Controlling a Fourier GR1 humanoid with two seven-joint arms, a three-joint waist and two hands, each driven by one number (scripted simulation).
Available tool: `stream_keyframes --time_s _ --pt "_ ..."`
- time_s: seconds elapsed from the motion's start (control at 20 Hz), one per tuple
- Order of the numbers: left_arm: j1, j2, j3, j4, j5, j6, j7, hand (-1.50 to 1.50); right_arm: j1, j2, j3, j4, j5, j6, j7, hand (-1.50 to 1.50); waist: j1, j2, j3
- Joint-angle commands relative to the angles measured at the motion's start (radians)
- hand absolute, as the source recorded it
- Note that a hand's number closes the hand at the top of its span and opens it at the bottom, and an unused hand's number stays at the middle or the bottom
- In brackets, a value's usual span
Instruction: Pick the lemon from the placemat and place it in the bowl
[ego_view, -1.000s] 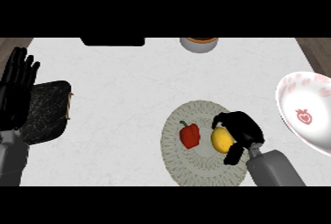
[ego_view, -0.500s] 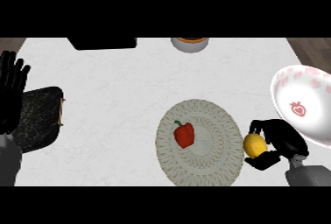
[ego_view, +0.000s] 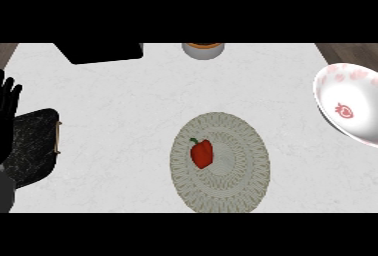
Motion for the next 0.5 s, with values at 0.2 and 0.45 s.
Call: stream_keyframes --time_s 0.2,0.45 --pt "-0.020 -0.003 -0.025 -0.037 0.010 -0.017 0.032 0.00 0.107 -0.243 -0.342 0.348 -0.172 -0.088 -0.386 1.50 0.069 0.006 0.002" --pt "-0.027 -0.006 -0.034 -0.045 0.018 -0.029 0.044 0.00 0.143 -0.375 -0.496 0.431 -0.313 0.042 -0.632 1.50 0.080 0.003 -0.003"
